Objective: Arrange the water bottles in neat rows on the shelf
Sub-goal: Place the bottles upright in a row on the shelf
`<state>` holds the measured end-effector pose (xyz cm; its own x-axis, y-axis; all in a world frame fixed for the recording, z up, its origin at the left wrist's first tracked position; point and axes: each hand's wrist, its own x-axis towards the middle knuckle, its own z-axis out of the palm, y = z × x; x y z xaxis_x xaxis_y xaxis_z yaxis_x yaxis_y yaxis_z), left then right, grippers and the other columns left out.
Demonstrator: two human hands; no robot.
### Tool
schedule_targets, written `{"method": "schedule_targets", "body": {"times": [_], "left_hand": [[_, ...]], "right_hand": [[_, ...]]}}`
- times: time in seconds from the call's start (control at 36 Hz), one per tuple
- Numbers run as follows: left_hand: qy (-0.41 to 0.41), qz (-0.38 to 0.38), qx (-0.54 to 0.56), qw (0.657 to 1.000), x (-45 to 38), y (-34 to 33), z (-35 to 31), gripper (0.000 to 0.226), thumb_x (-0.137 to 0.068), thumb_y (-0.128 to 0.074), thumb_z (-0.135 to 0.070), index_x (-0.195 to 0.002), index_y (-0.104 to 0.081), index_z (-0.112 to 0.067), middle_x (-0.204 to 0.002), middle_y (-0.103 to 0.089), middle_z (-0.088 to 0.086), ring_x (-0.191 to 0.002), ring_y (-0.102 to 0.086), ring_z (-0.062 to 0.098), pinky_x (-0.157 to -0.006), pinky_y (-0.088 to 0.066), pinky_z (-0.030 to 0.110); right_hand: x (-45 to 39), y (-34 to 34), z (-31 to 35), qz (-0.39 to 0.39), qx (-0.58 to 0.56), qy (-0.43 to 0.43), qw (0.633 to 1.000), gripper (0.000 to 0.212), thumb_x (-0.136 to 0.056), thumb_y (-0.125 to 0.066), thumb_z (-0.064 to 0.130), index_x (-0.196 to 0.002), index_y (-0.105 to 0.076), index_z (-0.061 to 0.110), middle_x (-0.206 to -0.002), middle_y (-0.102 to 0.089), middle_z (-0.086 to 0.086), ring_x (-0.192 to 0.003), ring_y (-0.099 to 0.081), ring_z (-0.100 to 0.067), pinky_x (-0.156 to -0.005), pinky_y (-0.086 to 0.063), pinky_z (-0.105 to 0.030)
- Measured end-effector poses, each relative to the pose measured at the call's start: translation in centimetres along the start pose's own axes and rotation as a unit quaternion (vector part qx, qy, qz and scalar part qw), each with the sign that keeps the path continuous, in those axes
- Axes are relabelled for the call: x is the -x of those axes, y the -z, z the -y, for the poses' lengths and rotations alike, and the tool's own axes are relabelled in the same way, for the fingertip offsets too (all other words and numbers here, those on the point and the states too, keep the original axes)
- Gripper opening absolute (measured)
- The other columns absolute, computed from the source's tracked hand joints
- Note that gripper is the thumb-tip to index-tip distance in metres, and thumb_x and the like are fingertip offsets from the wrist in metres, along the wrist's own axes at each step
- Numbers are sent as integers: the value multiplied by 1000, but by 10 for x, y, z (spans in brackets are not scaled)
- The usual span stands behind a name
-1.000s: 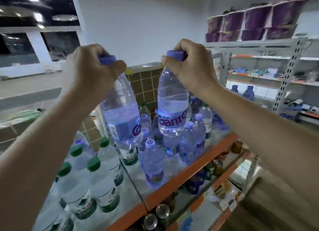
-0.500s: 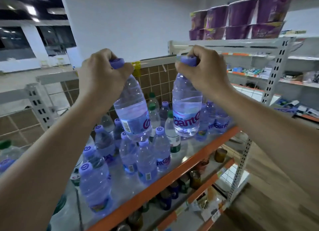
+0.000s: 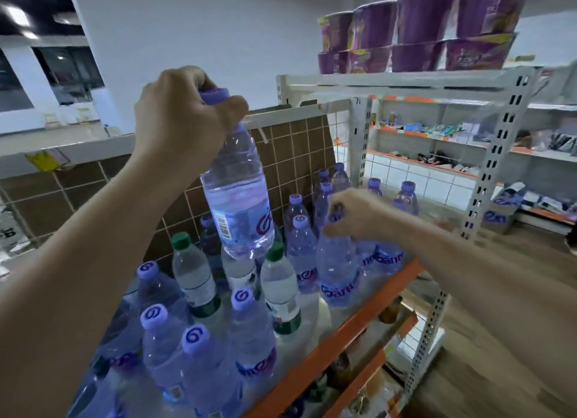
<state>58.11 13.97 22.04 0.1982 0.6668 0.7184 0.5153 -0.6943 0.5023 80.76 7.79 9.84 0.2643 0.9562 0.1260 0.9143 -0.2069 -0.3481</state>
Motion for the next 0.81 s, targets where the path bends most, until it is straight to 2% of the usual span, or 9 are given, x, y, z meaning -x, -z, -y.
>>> {"method": "schedule_targets", "body": {"times": [0.11,0.17,0.25,0.33,0.44,0.56,0.61,0.72,0.81], "left_hand": [[-7,16,2,1000,-20,-24,4,19,-78,-63,-34,-84,-64,-15,-74,-59,2,-75,-56,23,-63,-38,28],[-8,19,2,1000,-27,-35,7,19,-79,-62,-33,-84,-63,-15,-72,-58,2,-74,-54,23,-62,-37,26],[3,12,-6,1000,-37,-53,13,17,-79,-61,-34,-84,-61,-17,-72,-57,1,-74,-55,23,-61,-37,26],[12,12,-14,1000,-49,-69,18,21,-80,-59,-36,-85,-60,-16,-76,-62,4,-76,-60,25,-65,-45,33],[6,-4,-43,999,-62,-88,22,25,-85,-57,-35,-93,-61,-12,-83,-59,4,-79,-53,24,-66,-35,30],[-4,-12,-73,997,-70,-110,23,27,-90,-56,-33,-101,-60,-9,-89,-56,2,-81,-50,21,-68,-34,30],[-1,-9,-93,996,-75,-123,25,27,-91,-55,-32,-103,-59,-8,-89,-55,2,-81,-48,19,-68,-33,30],[9,9,-111,994,-81,-150,36,28,-93,-54,-33,-103,-57,-7,-89,-55,4,-80,-49,20,-69,-34,31],[19,23,-122,992,-82,-168,45,29,-94,-53,-34,-102,-56,-6,-87,-56,4,-77,-50,21,-67,-35,30]], "right_hand": [[-18,-18,-17,62,30,-5,998,21,-75,-72,41,-85,-61,26,-73,-68,3,-68,-63,-13,-60,-45,-28],[-25,-25,-20,93,33,3,995,28,-76,-72,43,-90,-62,21,-65,-62,5,-58,-56,-8,-56,-41,-27],[-38,-36,-22,131,45,30,990,39,-75,-72,43,-93,-63,10,-56,-56,4,-52,-50,-8,-58,-42,-30],[-51,-41,-23,175,33,48,983,32,-75,-74,39,-80,-57,12,-53,-58,3,-49,-53,-10,-53,-39,-27],[-69,-39,-23,254,-12,73,964,39,-75,-80,35,-75,-48,13,-63,-62,-4,-58,-64,-20,-55,-47,-29],[-88,-24,-26,308,-56,74,947,44,-73,-81,44,-85,-63,6,-74,-70,-9,-60,-64,-19,-52,-50,-25],[-100,-12,-30,295,-78,83,949,43,-79,-76,45,-84,-65,5,-75,-71,-9,-57,-63,-19,-51,-49,-26],[-125,11,-40,186,-77,100,975,30,-90,-65,38,-83,-65,9,-71,-70,-5,-44,-57,-9,-43,-43,-19],[-144,17,-48,118,-63,98,986,23,-90,-64,33,-76,-63,15,-70,-67,0,-49,-56,-8,-50,-43,-21]]}}
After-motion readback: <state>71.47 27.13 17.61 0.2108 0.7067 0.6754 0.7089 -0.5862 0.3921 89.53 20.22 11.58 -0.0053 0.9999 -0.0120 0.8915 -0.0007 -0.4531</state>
